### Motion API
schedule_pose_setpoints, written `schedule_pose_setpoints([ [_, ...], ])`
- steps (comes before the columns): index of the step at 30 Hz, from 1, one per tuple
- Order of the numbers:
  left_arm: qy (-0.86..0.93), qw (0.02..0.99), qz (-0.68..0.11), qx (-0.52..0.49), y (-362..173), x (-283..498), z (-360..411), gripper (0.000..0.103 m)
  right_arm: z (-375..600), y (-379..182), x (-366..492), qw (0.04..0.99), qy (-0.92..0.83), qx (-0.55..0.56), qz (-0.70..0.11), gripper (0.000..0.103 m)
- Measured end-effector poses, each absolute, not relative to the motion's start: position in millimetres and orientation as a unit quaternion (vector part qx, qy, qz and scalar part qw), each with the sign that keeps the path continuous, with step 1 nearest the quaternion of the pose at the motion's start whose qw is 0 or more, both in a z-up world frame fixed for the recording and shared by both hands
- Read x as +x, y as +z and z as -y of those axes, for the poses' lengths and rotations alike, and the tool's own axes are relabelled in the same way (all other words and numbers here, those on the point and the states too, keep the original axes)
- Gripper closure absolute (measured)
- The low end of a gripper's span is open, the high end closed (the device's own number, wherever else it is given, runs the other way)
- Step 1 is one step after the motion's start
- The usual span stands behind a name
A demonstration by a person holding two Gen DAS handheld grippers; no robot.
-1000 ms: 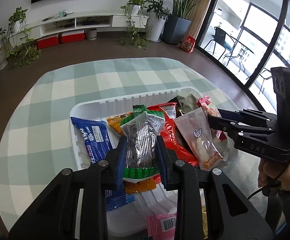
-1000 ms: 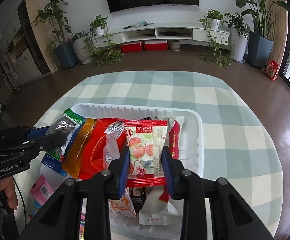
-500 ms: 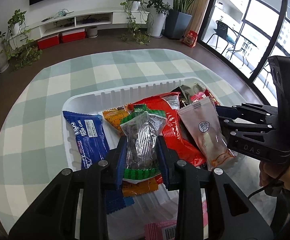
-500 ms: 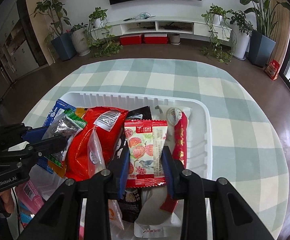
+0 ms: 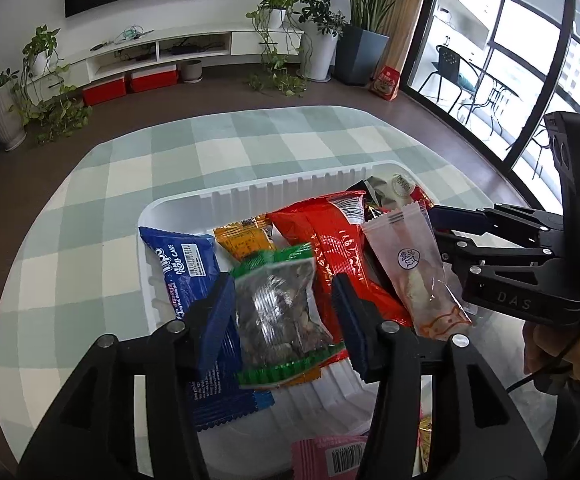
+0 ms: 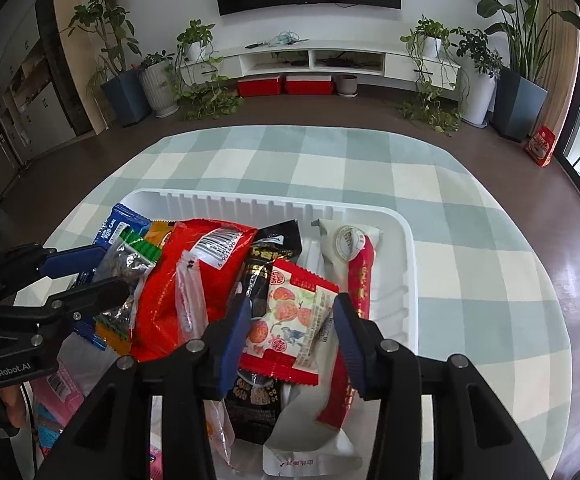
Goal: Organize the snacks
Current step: 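Release both packets into the tray and lift both tools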
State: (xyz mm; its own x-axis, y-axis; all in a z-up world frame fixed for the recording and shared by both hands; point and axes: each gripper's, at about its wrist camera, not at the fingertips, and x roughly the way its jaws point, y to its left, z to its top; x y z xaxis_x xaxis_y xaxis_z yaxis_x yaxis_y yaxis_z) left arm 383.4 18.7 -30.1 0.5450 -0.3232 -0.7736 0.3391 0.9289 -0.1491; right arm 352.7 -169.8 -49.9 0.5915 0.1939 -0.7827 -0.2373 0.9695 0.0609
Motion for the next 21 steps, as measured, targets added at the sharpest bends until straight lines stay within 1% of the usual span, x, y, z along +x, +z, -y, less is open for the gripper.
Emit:
schedule_pose_setpoints([
  [5,-0.186,0.884,-0.429,0.007,-22.8,378.7,-20.7,0.054,171.3,-43.5,347.9,0.897,0.116,-0.024,-0.427,0.052],
  [7,-0.185,0.887,-0.423,0.006,-18.4,374.8,-21.3,0.051,172.2,-39.3,345.3,0.900,0.110,-0.024,-0.420,0.044],
  [12,-0.179,0.897,-0.405,0.008,-2.7,358.1,-23.9,0.050,174.9,-27.3,335.5,0.908,0.104,-0.020,-0.406,0.042],
  [14,-0.175,0.903,-0.393,0.011,5.1,346.2,-25.2,0.038,176.8,-22.1,328.6,0.911,0.104,-0.014,-0.400,0.041],
  [15,-0.173,0.906,-0.387,0.012,8.9,339.4,-26.0,0.034,178.1,-19.4,324.4,0.912,0.104,-0.009,-0.396,0.040],
  [16,-0.170,0.909,-0.379,0.012,12.7,331.7,-26.7,0.023,179.7,-16.5,319.5,0.914,0.103,-0.004,-0.393,0.035],
  [17,-0.166,0.914,-0.369,0.013,16.6,323.4,-27.6,0.008,181.5,-13.4,313.9,0.916,0.104,0.002,-0.388,0.031],
  [18,-0.162,0.919,-0.360,0.012,20.4,315.1,-28.7,0.003,183.0,-9.9,308.5,0.918,0.105,0.008,-0.383,0.020],
  [19,-0.158,0.923,-0.351,0.010,23.7,307.1,-29.8,0.000,184.9,-5.8,301.7,0.921,0.106,0.015,-0.374,0.010],
  [21,-0.154,0.927,-0.342,0.006,28.0,293.3,-31.9,0.000,187.4,2.1,289.0,0.927,0.108,0.022,-0.358,0.002],
])
